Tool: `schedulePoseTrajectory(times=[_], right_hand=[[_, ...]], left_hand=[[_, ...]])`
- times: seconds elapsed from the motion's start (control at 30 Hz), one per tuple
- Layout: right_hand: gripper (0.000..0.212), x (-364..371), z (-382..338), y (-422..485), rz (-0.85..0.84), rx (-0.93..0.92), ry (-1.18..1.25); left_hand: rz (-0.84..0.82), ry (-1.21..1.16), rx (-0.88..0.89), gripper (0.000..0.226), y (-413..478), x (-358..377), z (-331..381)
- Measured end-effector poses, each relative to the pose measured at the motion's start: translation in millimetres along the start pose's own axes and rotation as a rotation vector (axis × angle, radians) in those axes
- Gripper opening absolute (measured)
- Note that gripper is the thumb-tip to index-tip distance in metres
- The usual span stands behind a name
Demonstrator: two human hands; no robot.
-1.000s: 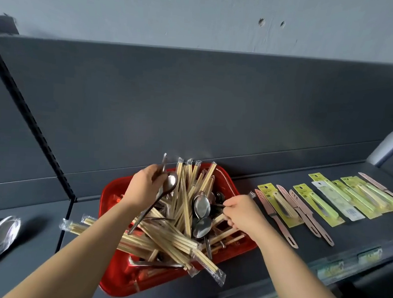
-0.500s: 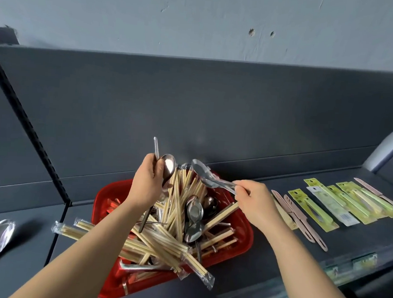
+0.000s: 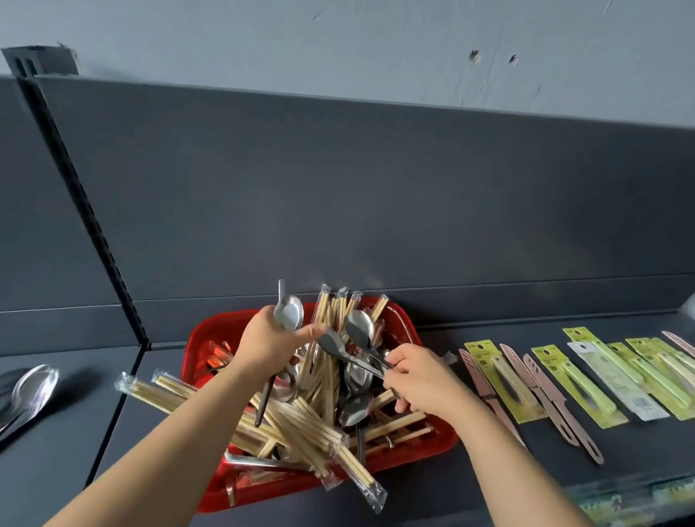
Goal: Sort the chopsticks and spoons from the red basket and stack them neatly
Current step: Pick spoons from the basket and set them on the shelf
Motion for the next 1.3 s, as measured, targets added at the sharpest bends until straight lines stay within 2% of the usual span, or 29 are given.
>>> schedulePoseTrajectory(times=[0.1,0.17,0.3,0.43,0.53,0.63,0.73,0.8,1.0,1.17,1.3], right_hand=[[0.033,-3,-9,8,0.002,0.005,-0.118],[0.025,-4,-16,16,0.000,-0.003,-0.202],[0.042,-3,-28,30,-0.016,-0.024,-0.381],[0.037,1,-29,37,-0.117,-0.005,-0.151],[0.035,0,-27,38,-0.093,-0.024,-0.059],[0.036,-1,-24,38,-0.031,-0.044,0.074],[0.032,-10,-26,32,0.061,-0.074,0.140],[0.033,-18,-34,26,0.134,-0.119,0.154],[0.035,-26,-100,6,0.214,-0.265,0.272],[0.035,13,-184,-9,0.127,-0.362,0.270],[0.035,67,-247,-18,0.028,-0.396,0.299]], left_hand=[[0.001,-0.013,-0.105,0.051,1,0,-7],[0.006,-0.023,-0.116,0.052,2,0,-9],[0.004,-0.054,-0.151,0.053,4,-1,-14],[-0.012,-0.049,-0.148,0.051,3,-1,-19],[-0.010,-0.038,-0.117,0.044,4,-2,-20],[-0.005,-0.007,-0.036,0.028,5,-1,-15],[0.009,0.026,0.072,0.043,3,-3,5],[0.041,-0.009,0.133,0.045,0,-12,24],[0.192,-0.382,0.131,0.043,-22,-90,58],[0.335,-0.449,0.144,0.043,-53,-173,45],[0.444,-0.477,0.069,0.044,-79,-246,3]])
Point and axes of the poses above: each hand's wrist, its own y-axis towards the middle knuckle, its own x-axis out of the palm, z = x × y, the point moved 5 cm from there along y, towards the middle knuckle, and after that the axes turned 14 degrees about -y, right-handed, at the moved point
